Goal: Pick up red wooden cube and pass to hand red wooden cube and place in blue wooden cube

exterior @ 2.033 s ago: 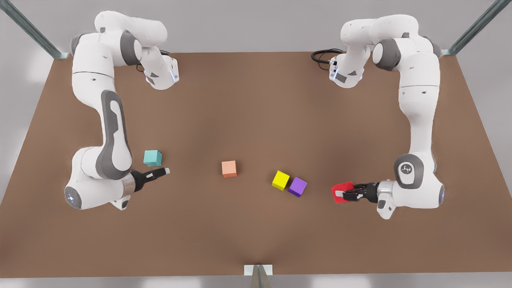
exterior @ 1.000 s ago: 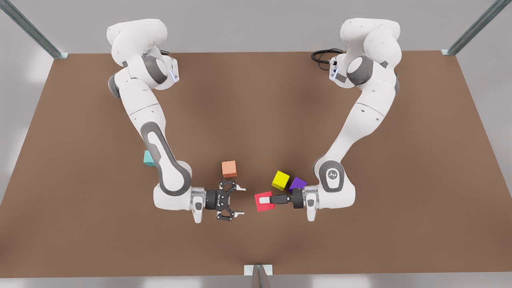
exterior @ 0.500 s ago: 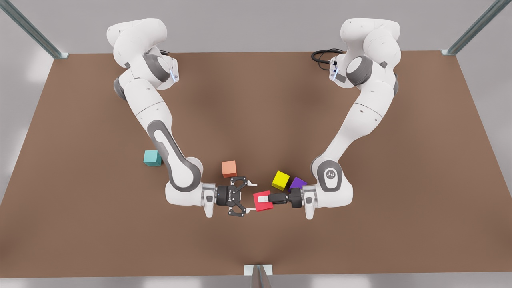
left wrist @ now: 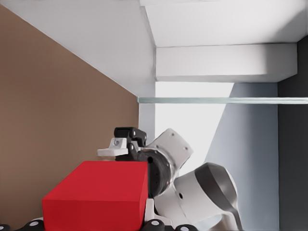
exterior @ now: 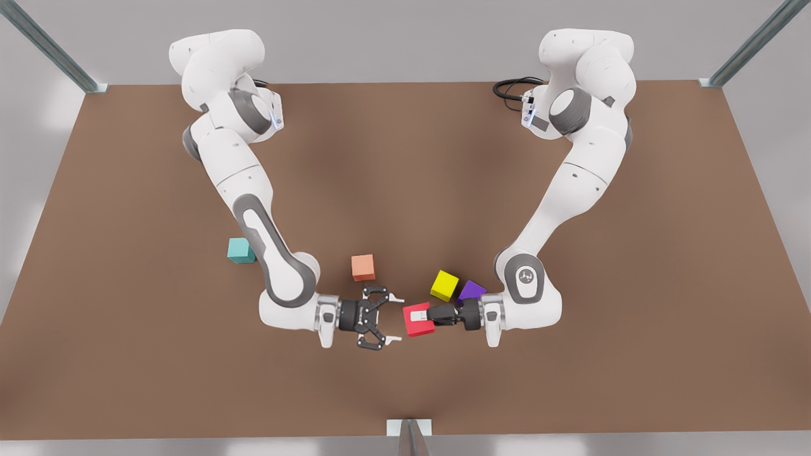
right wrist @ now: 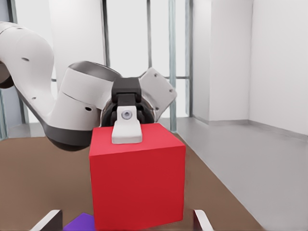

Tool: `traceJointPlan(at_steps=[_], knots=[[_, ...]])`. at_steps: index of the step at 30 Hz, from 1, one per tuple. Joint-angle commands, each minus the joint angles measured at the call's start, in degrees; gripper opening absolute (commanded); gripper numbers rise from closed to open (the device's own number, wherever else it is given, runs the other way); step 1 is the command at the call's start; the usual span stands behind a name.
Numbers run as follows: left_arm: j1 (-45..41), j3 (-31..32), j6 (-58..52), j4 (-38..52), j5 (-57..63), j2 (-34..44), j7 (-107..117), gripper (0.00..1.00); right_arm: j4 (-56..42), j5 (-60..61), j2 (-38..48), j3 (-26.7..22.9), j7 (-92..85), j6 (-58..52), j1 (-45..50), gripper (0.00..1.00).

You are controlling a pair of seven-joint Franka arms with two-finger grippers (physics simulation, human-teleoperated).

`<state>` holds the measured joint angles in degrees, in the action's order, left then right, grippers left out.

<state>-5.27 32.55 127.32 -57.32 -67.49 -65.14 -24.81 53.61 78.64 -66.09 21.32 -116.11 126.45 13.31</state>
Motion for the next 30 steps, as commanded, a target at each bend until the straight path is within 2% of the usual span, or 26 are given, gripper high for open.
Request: traceJointPlan(at_steps=[1,28,29,30], knots=[[0.0,0.06,-0.49,0.01,-0.62,0.11,-2.18,0.62,-1.31,-0.07,-0.88,0.04,-3.07,1.08,0.49,1.0],[-0.44,0.06,-0.23,0.01,-0.62,-0.07,-2.26,0.62,-2.19,0.11,-1.14,2.06,-2.89,6.97,4.71,1.0],[-0.44,0.06,-0.23,0.01,-0.62,-0.07,-2.26,0.64,-2.1,0.11,-1.14,2.06,-2.89,6.97,4.71,0.93],[-0.44,0.06,-0.14,0.01,-0.62,-0.07,-2.35,0.67,-2.1,0.11,-1.14,2.06,-2.98,6.97,4.71,0.79]])
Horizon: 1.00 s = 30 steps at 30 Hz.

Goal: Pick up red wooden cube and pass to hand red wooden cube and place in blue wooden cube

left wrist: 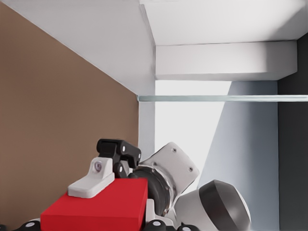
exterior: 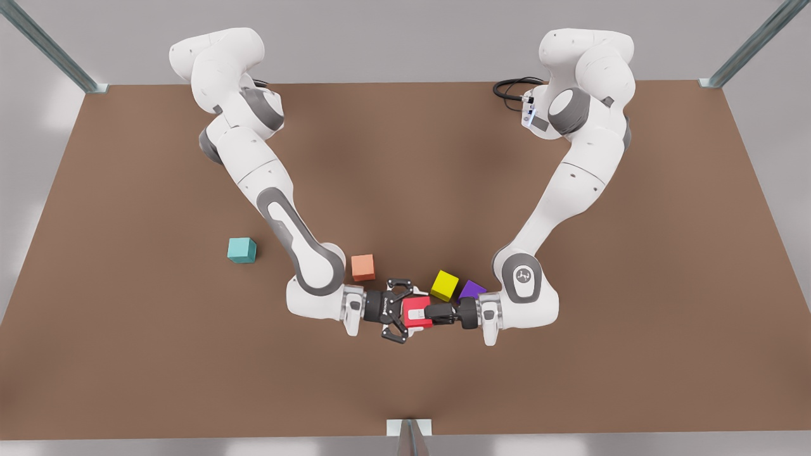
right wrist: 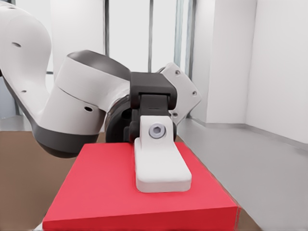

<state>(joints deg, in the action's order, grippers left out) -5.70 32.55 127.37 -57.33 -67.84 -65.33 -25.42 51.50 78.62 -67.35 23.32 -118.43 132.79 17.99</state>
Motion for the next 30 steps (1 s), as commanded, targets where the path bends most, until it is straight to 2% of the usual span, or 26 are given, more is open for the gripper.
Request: traceJointPlan(at_steps=[1,2,9,11,12,14,16,17,18,19,21,23,24,25,26,27,28,30], knots=[[-0.01,0.05,-0.28,0.03,-0.27,0.11,-1.65,1.0,0.01,0.13,0.11,-0.03,-0.66,0.63,0.03,0.61],[-0.01,0.05,-0.19,0.03,-0.19,0.11,-1.65,1.0,0.01,0.13,0.11,-0.03,-0.66,0.63,0.03,0.51],[0.6,-0.21,-0.45,0.03,1.22,0.55,-1.12,1.0,0.01,0.13,0.2,-0.12,-0.57,0.54,0.03,0.5],[4.03,0.05,-3.18,-0.06,14.4,2.92,11.27,1.0,0.01,0.13,0.2,-0.21,-0.57,0.54,-0.06,0.51],[5.7,-0.03,-5.37,-0.06,15.81,3.8,12.59,1.0,0.01,0.13,0.28,-0.29,-0.57,0.54,-0.06,0.51],[12.73,0.14,-17.23,0.03,20.11,4.15,12.59,1.0,0.01,0.13,0.28,-0.38,-0.57,0.54,-0.06,0.52],[19.59,-0.03,-24.97,0.11,30.91,7.93,16.36,1.0,0.18,-0.57,0.72,-1.87,-0.66,0.45,-0.58,0.52],[21.7,-0.12,-28.83,0.29,43.82,13.55,25.23,1.0,0.18,-1.18,1.78,-8.9,-0.48,-2.62,-0.58,0.52],[22.58,-0.04,-37.79,0.47,59.11,19.26,28.68,1.0,0.18,-3.46,1.87,-12.94,0.57,-4.03,-0.5,0.52],[22.49,0.4,-48.78,0.64,71.78,23.92,28.68,1.0,0.36,-12.42,2.57,-13.74,4.52,-6.4,-0.76,0.52],[22.49,0.4,-56.52,0.64,79.88,28.23,28.76,1.0,0.97,-29.82,4.94,-15.06,9.36,-13.69,-5.15,0.53],[22.58,-0.12,-58.64,0.73,80.5,31.13,28.94,1.0,0.97,-42.21,7.75,-15.23,14.01,-20.46,-7.96,0.53],[23.63,0.49,-59.25,0.82,80.94,31.31,28.59,1.0,1.59,-49.6,11.18,-17.34,15.95,-23.19,-9.72,0.53],[23.11,-1.08,-56.37,-0.84,81.47,35.16,28.68,1.0,3.61,-54.0,12.85,-17.52,16.13,-23.89,-11.22,0.53],[6.79,-23.55,-41.62,-25.07,76.29,50.97,29.2,1.0,5.63,-58.13,14.79,-18.57,17.45,-23.9,-11.22,0.53],[1.57,-28.95,-39.64,-30.65,71.63,55.22,28.76,1.0,5.63,-64.72,15.75,-18.66,17.62,-23.81,-11.31,0.53],[1.66,-28.69,-44.48,-26.61,68.81,53.55,28.76,1.0,5.72,-69.12,16.37,-19.54,17.27,-23.81,-11.31,0.53],[1.05,-27.02,-44.05,-26.17,68.19,53.2,28.85,1.0,8.97,-80.63,18.21,-19.81,17.1,-23.63,-11.39,0.53]])
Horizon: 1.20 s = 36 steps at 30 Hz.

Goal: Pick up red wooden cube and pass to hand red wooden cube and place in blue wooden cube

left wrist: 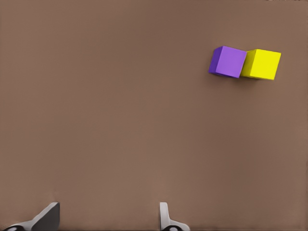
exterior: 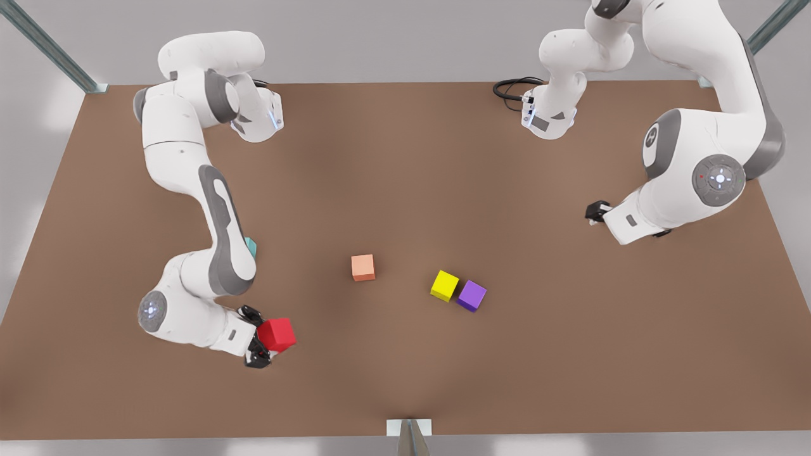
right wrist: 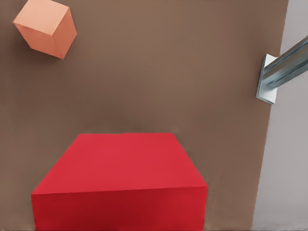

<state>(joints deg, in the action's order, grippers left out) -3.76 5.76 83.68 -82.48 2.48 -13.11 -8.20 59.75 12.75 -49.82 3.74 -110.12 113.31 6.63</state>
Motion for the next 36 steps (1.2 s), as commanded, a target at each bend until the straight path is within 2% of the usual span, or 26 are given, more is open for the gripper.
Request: traceJointPlan(at_steps=[1,2,4,9,11,16,28,36], knots=[[-0.89,-0.04,-0.36,2.58,-2.39,-1.39,11.63,1.0,1.95,-18.54,1.12,-0.23,8.69,-4.24,0.05,0.53],[-0.63,-0.13,-2.12,6.97,-2.65,-2.27,11.72,1.0,3.44,-20.65,1.74,-0.66,8.61,-4.24,-0.03,0.53],[-0.98,0.04,-1.33,9.44,-1.51,-4.65,10.22,1.0,8.88,-21.01,4.81,-2.07,8.61,-3.71,-1.08,0.53],[-0.72,1.19,-3.97,10.06,-0.72,-3.5,9.78,1.0,24.71,-25.67,15.27,-2.07,9.22,-0.73,-1.53,0.53],[-0.81,1.19,-3.79,10.06,-0.72,-3.5,9.87,1.0,32.0,-26.02,19.58,-1.99,9.48,8.59,-1.88,0.52],[-0.72,1.1,-3.53,10.06,-0.63,-3.77,9.87,1.0,48.09,-25.67,28.19,-1.99,13.09,16.5,-3.11,0.52],[-0.54,1.1,-3.44,9.97,-0.63,-3.86,10.14,1.0,68.66,-26.19,37.33,-1.9,13.88,29.6,-3.73,0.52],[-0.01,0.83,-3.88,9.97,-0.98,-3.77,10.05,1.0,73.76,-26.11,37.42,-1.72,13.88,33.47,-3.81,0.53]])
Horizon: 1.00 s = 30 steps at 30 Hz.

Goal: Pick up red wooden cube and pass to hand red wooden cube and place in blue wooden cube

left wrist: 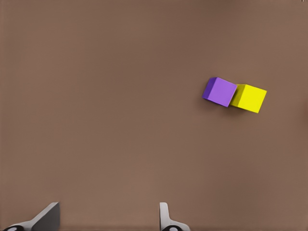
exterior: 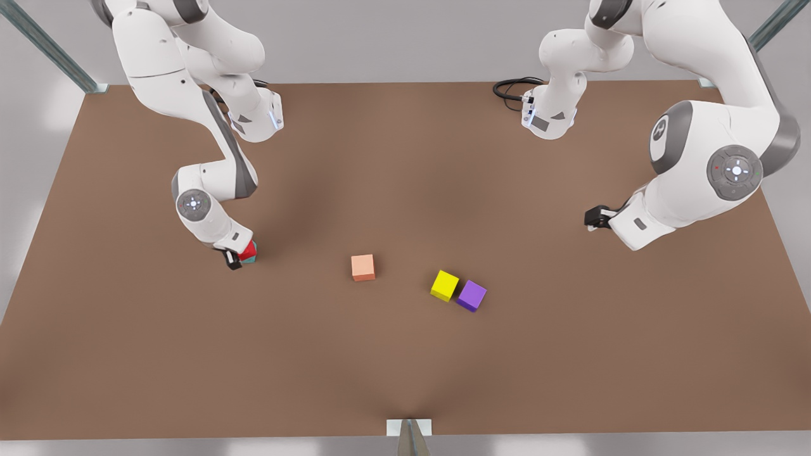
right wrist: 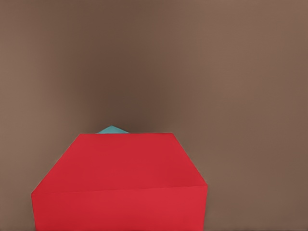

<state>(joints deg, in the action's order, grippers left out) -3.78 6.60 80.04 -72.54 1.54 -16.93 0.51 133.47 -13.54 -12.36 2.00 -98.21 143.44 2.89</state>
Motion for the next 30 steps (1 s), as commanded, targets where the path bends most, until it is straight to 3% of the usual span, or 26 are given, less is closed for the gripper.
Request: traceJointPlan(at_steps=[1,13,15,16,30], knots=[[0.0,-0.01,-0.23,0.03,0.04,0.06,1.25,1.0,0.74,0.18,0.32,-0.07,1.8,3.34,-0.17,0.53],[0.0,-0.01,-0.32,0.03,-0.58,0.23,1.51,1.0,3.46,0.09,2.34,-0.16,-0.58,2.37,-1.93,0.54],[0.0,-0.01,-0.32,0.03,-0.58,0.23,1.51,1.0,3.64,0.18,1.99,-0.16,-0.31,2.46,-2.45,0.66],[0.0,-0.01,-0.32,0.03,-0.58,0.23,1.51,1.0,4.17,0.18,1.99,-0.16,-0.05,2.9,-3.07,1.0],[0.0,0.08,-3.22,0.2,-0.93,0.32,1.33,1.0,3.46,0.62,3.13,0.37,0.48,1.32,-2.37,1.0]])
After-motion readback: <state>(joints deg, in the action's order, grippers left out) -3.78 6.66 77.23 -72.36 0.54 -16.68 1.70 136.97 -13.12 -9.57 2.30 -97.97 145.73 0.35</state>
